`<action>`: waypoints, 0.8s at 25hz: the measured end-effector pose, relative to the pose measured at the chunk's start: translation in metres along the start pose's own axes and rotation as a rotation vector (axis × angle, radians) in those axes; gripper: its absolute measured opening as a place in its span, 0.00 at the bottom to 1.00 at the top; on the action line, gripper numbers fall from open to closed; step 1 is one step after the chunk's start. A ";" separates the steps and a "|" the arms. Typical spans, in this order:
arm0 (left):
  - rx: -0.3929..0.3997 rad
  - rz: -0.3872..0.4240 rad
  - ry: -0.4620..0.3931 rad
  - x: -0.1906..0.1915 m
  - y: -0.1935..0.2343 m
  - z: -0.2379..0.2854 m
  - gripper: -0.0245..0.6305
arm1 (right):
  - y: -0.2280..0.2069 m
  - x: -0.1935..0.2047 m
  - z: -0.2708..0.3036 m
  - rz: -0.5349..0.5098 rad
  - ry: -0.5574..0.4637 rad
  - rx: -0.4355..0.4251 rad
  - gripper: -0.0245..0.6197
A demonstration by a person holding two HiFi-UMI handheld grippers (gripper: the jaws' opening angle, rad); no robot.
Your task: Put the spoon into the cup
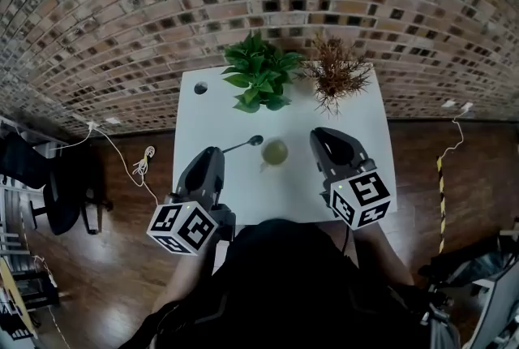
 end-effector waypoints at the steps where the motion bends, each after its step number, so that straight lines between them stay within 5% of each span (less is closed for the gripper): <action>1: 0.006 0.003 -0.001 0.000 -0.001 0.002 0.10 | -0.001 0.003 0.000 0.001 0.006 0.002 0.09; 20: -0.023 0.006 0.163 0.056 0.027 0.052 0.10 | -0.006 0.081 0.050 -0.026 0.169 0.006 0.09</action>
Point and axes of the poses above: the fingertips, and each gripper's own axes: z forward along the fingers, y to its left, x out of its underside, the point moved 1 cm from there along -z, backward along the fingers, and after that the axes turned 8 degrees about y, right-handed, at the moved point
